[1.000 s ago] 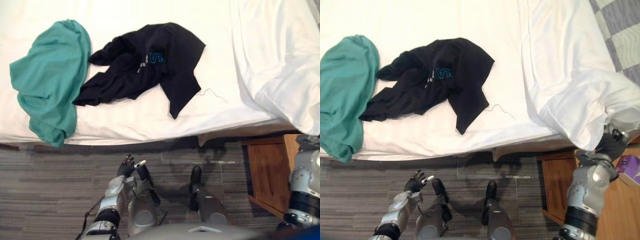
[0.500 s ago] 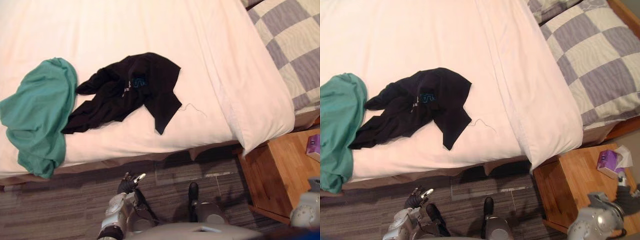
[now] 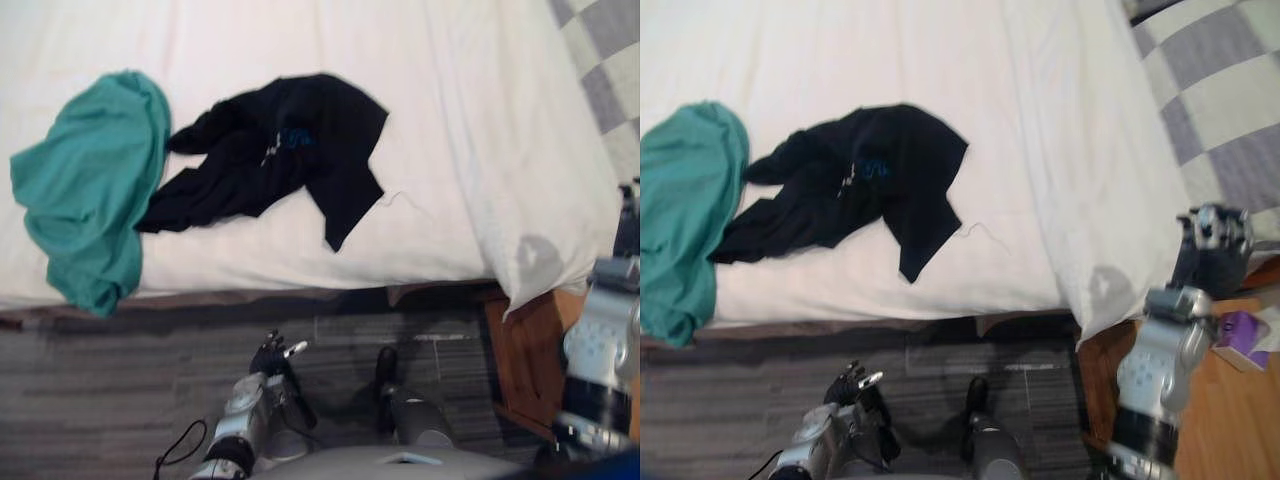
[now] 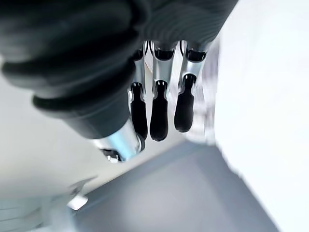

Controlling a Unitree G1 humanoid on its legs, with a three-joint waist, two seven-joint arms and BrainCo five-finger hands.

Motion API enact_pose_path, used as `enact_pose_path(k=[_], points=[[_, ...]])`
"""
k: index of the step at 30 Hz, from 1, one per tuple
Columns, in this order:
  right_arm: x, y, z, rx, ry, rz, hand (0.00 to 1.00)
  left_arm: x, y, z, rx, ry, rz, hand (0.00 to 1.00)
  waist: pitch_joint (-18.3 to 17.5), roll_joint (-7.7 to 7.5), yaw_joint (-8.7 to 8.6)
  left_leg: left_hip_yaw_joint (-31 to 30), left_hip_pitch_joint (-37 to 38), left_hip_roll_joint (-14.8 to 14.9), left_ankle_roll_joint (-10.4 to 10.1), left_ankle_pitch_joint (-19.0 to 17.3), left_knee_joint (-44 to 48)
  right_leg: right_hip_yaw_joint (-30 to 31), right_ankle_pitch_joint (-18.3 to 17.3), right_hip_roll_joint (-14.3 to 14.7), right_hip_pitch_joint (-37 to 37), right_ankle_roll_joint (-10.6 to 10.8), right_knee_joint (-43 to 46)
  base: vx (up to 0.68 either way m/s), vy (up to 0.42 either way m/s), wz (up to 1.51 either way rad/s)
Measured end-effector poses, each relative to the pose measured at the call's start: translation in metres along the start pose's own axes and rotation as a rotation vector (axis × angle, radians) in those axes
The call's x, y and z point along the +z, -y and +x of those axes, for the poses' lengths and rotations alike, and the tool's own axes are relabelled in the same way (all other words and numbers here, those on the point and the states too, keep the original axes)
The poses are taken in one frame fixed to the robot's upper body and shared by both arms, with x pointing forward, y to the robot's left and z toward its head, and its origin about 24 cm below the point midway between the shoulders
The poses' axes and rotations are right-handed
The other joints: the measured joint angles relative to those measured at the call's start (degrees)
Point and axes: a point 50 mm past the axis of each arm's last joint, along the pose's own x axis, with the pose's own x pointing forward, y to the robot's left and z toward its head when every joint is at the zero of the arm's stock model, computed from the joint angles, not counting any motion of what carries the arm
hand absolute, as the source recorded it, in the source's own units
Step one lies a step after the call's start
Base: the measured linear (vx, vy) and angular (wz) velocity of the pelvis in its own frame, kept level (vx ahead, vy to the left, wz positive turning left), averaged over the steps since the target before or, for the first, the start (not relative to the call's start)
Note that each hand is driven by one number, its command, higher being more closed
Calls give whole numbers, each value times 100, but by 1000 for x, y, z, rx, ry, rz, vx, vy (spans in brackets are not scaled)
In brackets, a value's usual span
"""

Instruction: Tidy the bed and pick cloth on bed and put in laundry

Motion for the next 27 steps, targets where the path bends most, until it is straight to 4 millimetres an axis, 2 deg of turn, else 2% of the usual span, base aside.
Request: enact_pose_path(k=[1, 2, 4, 5, 7, 9, 11, 13, 15, 18, 19, 20, 23, 25, 26, 27], points=[[4, -17, 17, 46, 44, 67, 100, 15, 4, 6, -13, 38, 10, 0, 214, 23, 44, -102, -193, -5, 20, 71, 2, -28, 3, -7, -208, -7, 96, -52, -1, 26], [7, -25, 24, 68, 67, 97, 100, 24, 6, 9, -19, 59, 16, 0, 345, 26, 75, -114, -275, -12, 19, 123, 3, -33, 0, -12, -304, -11, 156, -77, 2, 13], [25, -51, 47, 118, 159, 173, 100, 59, 20, 19, -48, 143, 30, 0, 637, 49, 134, -288, -979, -22, 58, 205, 167, -122, -71, -89, -1021, -83, 518, -99, -15, 25], [30, -57, 53, 123, 185, 191, 100, 70, 25, 21, -55, 168, 33, 0, 733, 53, 143, -351, -1200, -12, 64, 210, 275, -139, -95, -110, -1223, -102, 634, -99, -46, 39], [49, -81, 70, 127, 278, 289, 100, 110, 42, 27, -73, 257, 28, 0, 1210, 78, 137, -597, -1977, 38, 69, 214, 764, -216, -201, -222, -1919, -170, 1140, -88, -47, 36], [57, -91, 78, 105, 327, 354, 100, 129, 51, 28, -74, 304, -14, 0, 1498, 89, 151, -734, -2538, 105, 74, 204, 1189, -227, -233, -298, -2420, -204, 1501, -59, -23, 23], [59, -93, 84, 57, 347, 397, 100, 138, 53, 28, -55, 319, -71, 0, 1604, 90, 178, -757, -3076, 218, 139, 81, 1613, -143, -253, -314, -2921, -233, 1814, -55, -28, 4], [62, -95, 88, 41, 375, 451, 100, 137, 53, 29, -36, 311, -121, 0, 1631, 123, 180, -774, -3514, 324, 181, -69, 2069, -5, -269, -330, -3373, -247, 2157, -31, -20, -12], [79, -100, 88, 101, 457, 455, 100, 136, 55, 29, -42, 313, -136, 0, 1631, 125, 167, -807, -3889, 362, 178, -295, 2482, 116, -473, -395, -3780, -221, 2493, -39, -33, -8], [92, -92, 84, 142, 546, 445, 100, 150, 60, 27, -75, 367, -180, 0, 1628, 124, 74, -884, -4403, 427, 284, -474, 2819, 245, -594, -394, -4304, -223, 2773, -71, -33, -2], [94, -86, 82, 151, 567, 461, 100, 155, 62, 26, -87, 388, -184, 0, 1627, 122, 45, -877, -4526, 431, 383, -543, 2872, 296, -646, -403, -4457, -171, 2848, -59, -17, -2], [93, -84, 81, 155, 570, 464, 100, 156, 63, 26, -90, 392, -184, 0, 1627, 122, 33, -873, -4554, 434, 380, -562, 2889, 307, -646, -406, -4498, -170, 2863, -68, -19, -7], [76, -65, 70, 188, 538, 459, 100, 156, 59, 26, -96, 397, -230, 0, 1623, 120, -63, -774, -4568, 459, 416, -580, 2915, 394, -600, -400, -4583, -174, 2875, -46, -18, -12], [58, -43, 54, 197, 508, 432, 100, 155, 55, 26, -90, 399, -270, 0, 1615, 113, -151, -663, -4498, 475, 406, -557, 2878, 498, -509, -385, -4584, -199, 2809, -16, -19, -15], [54, -39, 52, 190, 498, 430, 100, 154, 54, 26, -85, 397, -280, 0, 1614, 111, -174, -629, -4469, 475, 407, -551, 2867, 529, -496, -381, -4579, -199, 2796, 4, -18, -24], [39, -22, 45, 147, 449, 420, 100, 153, 50, 26, -76, 394, -300, 0, 1612, 107, -188, -498, -4343, 486, 415, -556, 2818, 610, -403, -354, -4518, -169, 2659, 19, -12, -43]])
